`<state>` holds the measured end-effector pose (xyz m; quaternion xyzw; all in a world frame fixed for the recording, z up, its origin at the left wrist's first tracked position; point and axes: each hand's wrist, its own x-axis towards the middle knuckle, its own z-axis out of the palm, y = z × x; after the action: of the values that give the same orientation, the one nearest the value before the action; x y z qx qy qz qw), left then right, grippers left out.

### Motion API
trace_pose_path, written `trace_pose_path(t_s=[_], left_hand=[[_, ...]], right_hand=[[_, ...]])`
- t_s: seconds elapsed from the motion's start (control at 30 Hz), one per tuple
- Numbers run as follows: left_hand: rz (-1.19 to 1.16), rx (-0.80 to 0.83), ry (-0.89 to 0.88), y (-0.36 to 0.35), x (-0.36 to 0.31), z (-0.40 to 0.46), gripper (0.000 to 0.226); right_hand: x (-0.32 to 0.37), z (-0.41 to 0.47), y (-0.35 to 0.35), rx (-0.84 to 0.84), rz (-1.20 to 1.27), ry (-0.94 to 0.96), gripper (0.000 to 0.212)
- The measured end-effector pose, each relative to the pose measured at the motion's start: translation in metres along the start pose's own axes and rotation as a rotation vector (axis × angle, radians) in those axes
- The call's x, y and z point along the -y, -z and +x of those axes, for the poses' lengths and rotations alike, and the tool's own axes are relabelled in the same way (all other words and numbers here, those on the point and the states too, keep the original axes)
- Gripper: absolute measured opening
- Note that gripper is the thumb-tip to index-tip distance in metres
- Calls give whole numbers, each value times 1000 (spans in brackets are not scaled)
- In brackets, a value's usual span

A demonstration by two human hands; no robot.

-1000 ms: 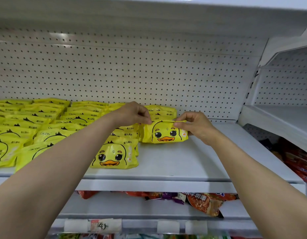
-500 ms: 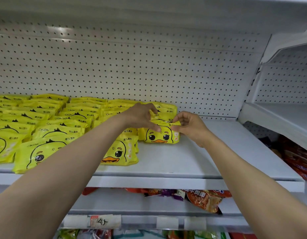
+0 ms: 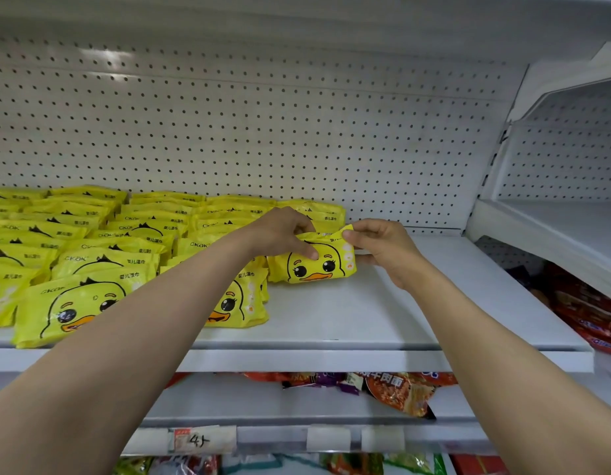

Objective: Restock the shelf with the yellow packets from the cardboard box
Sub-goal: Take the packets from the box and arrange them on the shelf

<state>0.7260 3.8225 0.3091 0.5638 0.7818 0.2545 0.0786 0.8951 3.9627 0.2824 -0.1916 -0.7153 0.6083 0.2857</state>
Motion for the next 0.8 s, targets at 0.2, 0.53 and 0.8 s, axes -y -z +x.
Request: trace_pose_path(t_s=[0.2,0.53,0.8], left_hand=[[-34,84,5,2,-5,3,23],[-381,27,-7,4,11,0,33],[-472,46,-5,7,18,-3,20]], right_hand=[[-3,5,-7,-211,222,-73,9],[-9,5,0,-48,102,-31,11],[-9,2,3,68,30,26,12]])
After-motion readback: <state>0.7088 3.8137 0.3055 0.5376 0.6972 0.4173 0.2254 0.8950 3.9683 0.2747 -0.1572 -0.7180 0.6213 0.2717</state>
